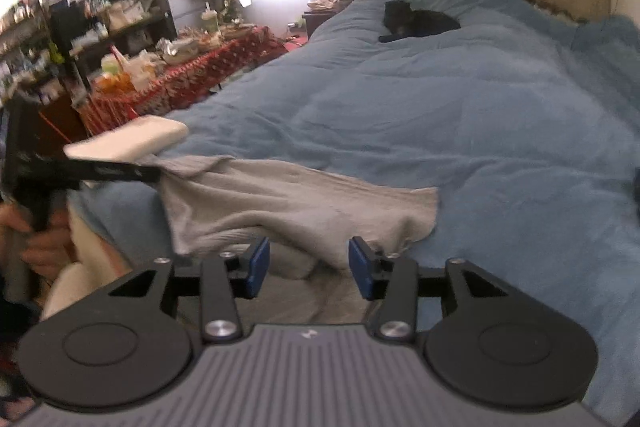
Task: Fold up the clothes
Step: 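Lift the grey sweater with both grippers and pull it off the jeans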
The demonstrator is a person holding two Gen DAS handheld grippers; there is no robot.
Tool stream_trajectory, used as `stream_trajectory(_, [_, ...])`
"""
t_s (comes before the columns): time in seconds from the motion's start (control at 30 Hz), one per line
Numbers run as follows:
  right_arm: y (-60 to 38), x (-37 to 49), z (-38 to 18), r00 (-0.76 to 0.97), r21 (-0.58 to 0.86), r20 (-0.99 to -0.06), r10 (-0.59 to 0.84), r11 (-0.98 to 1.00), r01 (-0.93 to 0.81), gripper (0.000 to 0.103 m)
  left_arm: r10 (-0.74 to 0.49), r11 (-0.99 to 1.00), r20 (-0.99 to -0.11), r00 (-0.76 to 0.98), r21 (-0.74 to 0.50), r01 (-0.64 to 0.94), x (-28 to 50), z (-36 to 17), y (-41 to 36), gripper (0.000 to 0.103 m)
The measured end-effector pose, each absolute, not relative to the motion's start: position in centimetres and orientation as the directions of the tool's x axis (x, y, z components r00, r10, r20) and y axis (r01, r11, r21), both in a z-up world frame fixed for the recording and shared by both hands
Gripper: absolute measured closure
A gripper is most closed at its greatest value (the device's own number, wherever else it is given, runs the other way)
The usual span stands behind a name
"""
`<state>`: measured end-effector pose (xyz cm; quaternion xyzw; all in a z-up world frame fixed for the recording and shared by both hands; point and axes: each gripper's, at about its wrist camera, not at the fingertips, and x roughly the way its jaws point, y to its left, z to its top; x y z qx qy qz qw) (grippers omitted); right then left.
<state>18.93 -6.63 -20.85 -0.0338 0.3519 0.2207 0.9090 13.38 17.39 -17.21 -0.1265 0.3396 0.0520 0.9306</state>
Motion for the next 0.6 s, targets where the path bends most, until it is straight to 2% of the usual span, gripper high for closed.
stream_trajectory(0.23, [-5.9,21.5,-24.8,0.608,0.027,-0.7,0.374,0.865,-0.501,0.057,-0.005,0.961,-0.654,0.756,-0.211,-0.177,12.7,-16.7,17.1,0.087])
stream_trajectory(0.27, [-5.9,21.6,-25.0,0.603,0.025,-0.7,0.382,0.857,-0.514,0.062,-0.005,0.962,-0.659,0.752,-0.209,-0.177,12.7,-16.8,17.0,0.083])
stream_trajectory(0.3, [-5.8,21.9,-25.3,0.607,0.016,-0.696,0.383,0.854,-0.52,0.089,-0.006,0.962,-0.664,0.748,-0.207,-0.176,12.7,-16.9,16.9,0.082])
stream_trajectory(0.33, [-5.8,22.3,-25.1,0.617,0.009,-0.69,0.379,0.857,-0.516,0.099,-0.006,0.963,-0.669,0.743,-0.205,-0.176,12.7,-17.0,16.8,0.082])
stream_trajectory(0.4, [-6.1,23.0,-24.3,0.64,0.007,-0.67,0.376,0.865,-0.501,0.099,-0.003,0.964,-0.679,0.734,-0.197,-0.179,12.9,-17.4,16.6,0.082])
stream_trajectory(0.43, [-6.6,23.2,-23.6,0.658,0.01,-0.654,0.373,0.874,-0.486,0.1,0.005,0.965,-0.682,0.732,-0.187,-0.181,13.0,-17.6,16.4,0.09])
stream_trajectory(0.47, [-7.1,23.5,-22.8,0.675,0.012,-0.638,0.369,0.882,-0.471,0.1,0.017,0.969,-0.68,0.733,-0.17,-0.181,13.1,-17.8,16.0,0.093])
stream_trajectory(0.6, [-10.0,24.4,-19.9,0.733,0.048,-0.582,0.352,0.915,-0.401,0.1,0.043,0.978,-0.664,0.746,-0.125,-0.168,14.3,-17.8,14.3,0.095])
